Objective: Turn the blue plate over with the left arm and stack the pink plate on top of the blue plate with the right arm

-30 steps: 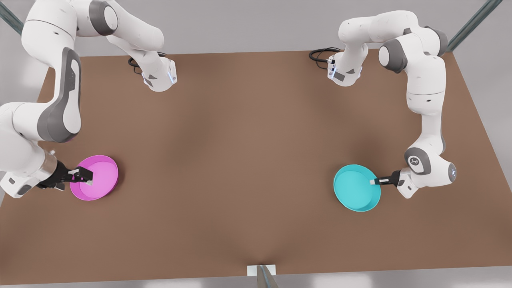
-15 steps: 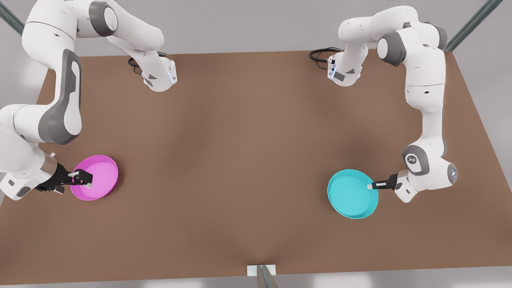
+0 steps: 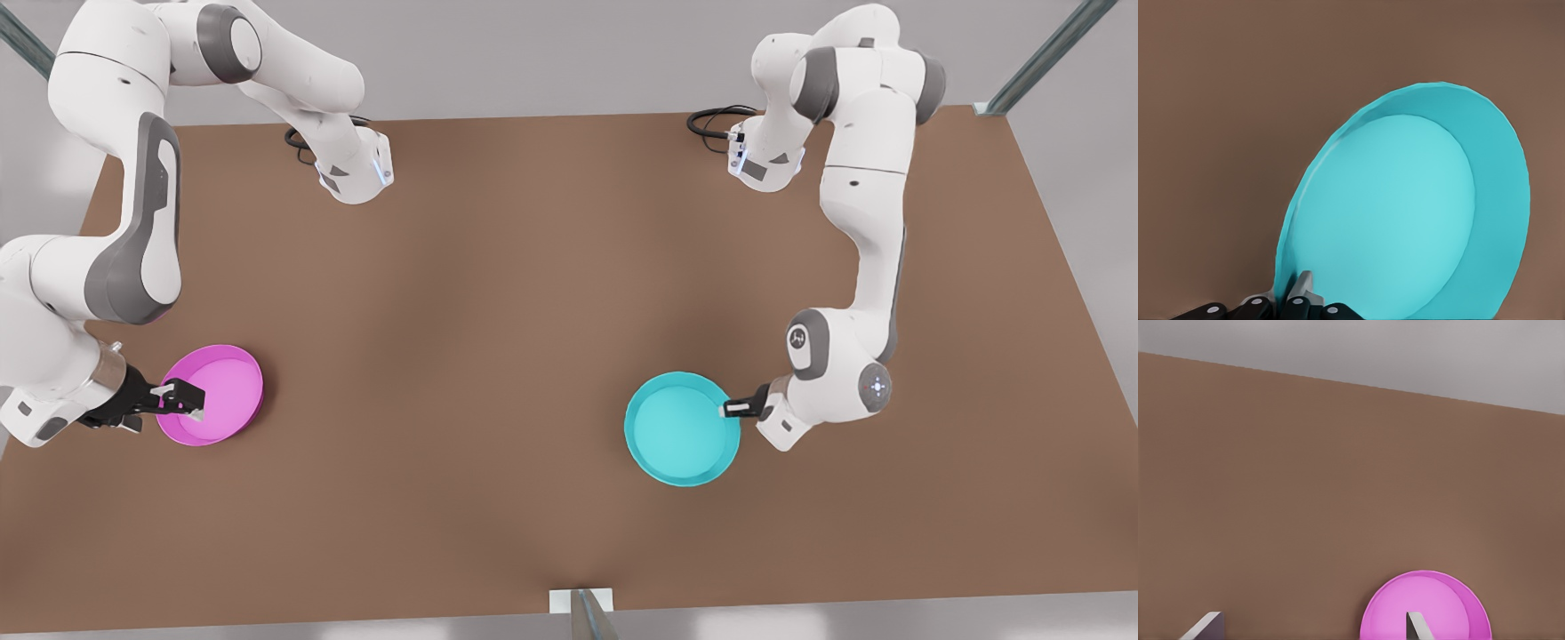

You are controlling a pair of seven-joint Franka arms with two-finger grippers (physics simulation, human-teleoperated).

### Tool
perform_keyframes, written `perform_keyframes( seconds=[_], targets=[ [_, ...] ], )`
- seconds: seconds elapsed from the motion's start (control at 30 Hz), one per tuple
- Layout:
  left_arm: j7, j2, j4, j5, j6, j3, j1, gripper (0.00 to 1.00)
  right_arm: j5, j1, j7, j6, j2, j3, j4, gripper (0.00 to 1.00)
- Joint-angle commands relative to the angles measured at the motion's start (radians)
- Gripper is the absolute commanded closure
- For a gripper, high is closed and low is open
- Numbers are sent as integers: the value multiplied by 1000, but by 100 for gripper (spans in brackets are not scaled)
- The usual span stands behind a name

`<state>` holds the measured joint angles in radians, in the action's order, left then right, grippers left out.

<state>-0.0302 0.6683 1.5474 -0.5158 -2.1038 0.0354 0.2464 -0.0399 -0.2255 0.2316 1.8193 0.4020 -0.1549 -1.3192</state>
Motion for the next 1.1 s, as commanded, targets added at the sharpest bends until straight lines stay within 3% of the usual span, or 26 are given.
perform_keyframes(
  seconds=[0.0, 0.2, 0.43, 0.7, 0.87, 0.93, 0.97, 1.07],
  targets=[
    [-2, 1, -1, -130, -4, 0, 8, 79, 0, 0, 0, 0, 0, 0, 0, 0],
    [-17, 62, -78, -147, 7, -91, 17, 79, 0, 3, -2, -2, -2, 0, 0, 0],
    [-142, 39, -107, -118, -9, -88, 142, 79, -2, 0, 0, 6, 1, 2, 0, 0],
    [-550, 30, -289, 301, 22, -86, 336, 79, 0, 0, 0, 6, 1, 2, 0, 0],
    [-573, 30, -415, 588, 237, -86, 396, 79, 2, -9, 8, 2, 15, 3, -3, 0],
    [-573, 30, -452, 701, 297, -86, 432, 79, 63, -66, 17, -9, 35, 5, -5, 0],
    [-573, 30, -452, 778, 306, -84, 452, 79, 155, -135, 107, -11, 58, 5, -8, 0],
    [-613, 31, -460, 985, 329, -77, 496, 79, 161, -278, 374, -32, 95, 5, -20, 0]
  ],
)
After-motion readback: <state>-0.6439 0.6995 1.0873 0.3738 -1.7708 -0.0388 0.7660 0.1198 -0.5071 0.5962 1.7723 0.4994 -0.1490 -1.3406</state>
